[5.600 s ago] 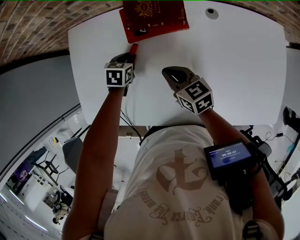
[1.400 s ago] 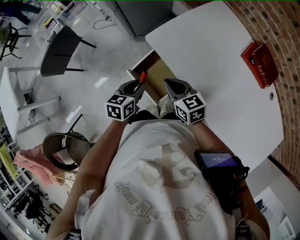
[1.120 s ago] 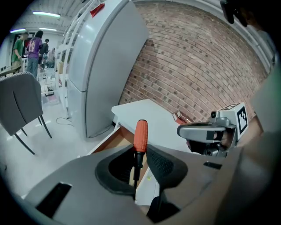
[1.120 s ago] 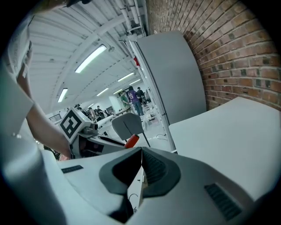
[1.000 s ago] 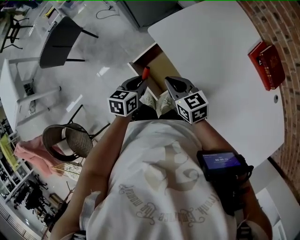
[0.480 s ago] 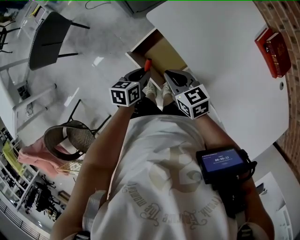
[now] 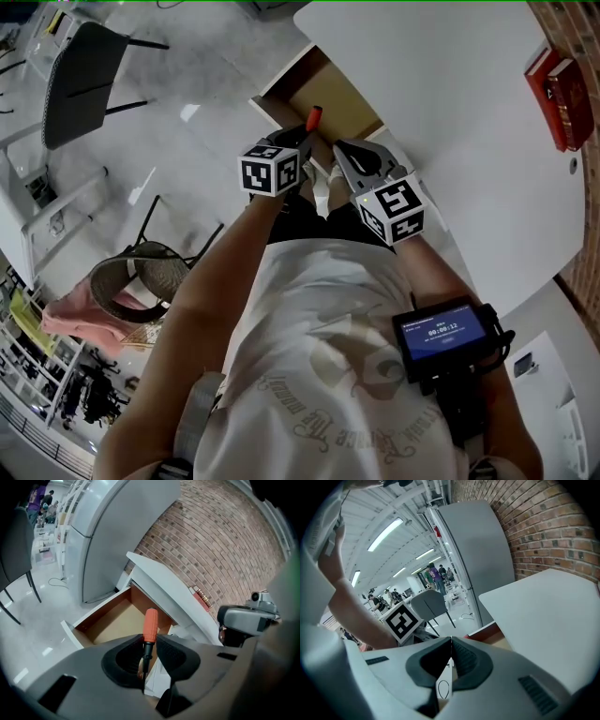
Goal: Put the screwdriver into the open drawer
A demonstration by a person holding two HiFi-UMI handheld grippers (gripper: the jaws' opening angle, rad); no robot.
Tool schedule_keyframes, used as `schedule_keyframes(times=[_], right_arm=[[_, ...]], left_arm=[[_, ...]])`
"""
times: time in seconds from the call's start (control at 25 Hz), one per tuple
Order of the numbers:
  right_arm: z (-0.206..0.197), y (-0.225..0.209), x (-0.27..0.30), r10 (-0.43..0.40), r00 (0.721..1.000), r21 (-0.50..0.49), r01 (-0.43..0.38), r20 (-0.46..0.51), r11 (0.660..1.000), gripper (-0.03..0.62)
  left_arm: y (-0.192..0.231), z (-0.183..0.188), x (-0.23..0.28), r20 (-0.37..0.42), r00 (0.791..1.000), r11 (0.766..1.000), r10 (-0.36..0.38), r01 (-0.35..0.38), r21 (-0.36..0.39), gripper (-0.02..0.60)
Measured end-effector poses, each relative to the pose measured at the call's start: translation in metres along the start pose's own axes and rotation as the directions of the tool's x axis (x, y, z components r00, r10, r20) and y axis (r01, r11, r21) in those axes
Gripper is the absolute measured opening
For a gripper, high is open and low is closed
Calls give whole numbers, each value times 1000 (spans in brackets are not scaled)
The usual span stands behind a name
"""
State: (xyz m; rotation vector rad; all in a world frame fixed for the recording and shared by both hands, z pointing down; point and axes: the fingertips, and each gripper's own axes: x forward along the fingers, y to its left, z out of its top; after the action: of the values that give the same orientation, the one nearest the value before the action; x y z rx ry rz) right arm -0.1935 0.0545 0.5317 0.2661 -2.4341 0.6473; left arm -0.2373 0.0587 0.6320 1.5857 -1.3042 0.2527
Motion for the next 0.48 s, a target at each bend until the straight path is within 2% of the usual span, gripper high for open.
schedule_keyframes(times=[0.12,0.36,0.48], right_arm=[[-4,-4,-1,-15,1000,9,15,-5,1000,21],[-19,-10,-5,-25,1000,39,26,-12,999,21],[-28,-11,-4,-35,999,53,36,-23,998,21]], left_arm=[[-2,2,14,-14,1000,1000,-20,20,17,100],[5,1,39,-2,1000,996,-22,21,-83,100],[9,-9,51,-28,1000,997,-14,12,-74,100]])
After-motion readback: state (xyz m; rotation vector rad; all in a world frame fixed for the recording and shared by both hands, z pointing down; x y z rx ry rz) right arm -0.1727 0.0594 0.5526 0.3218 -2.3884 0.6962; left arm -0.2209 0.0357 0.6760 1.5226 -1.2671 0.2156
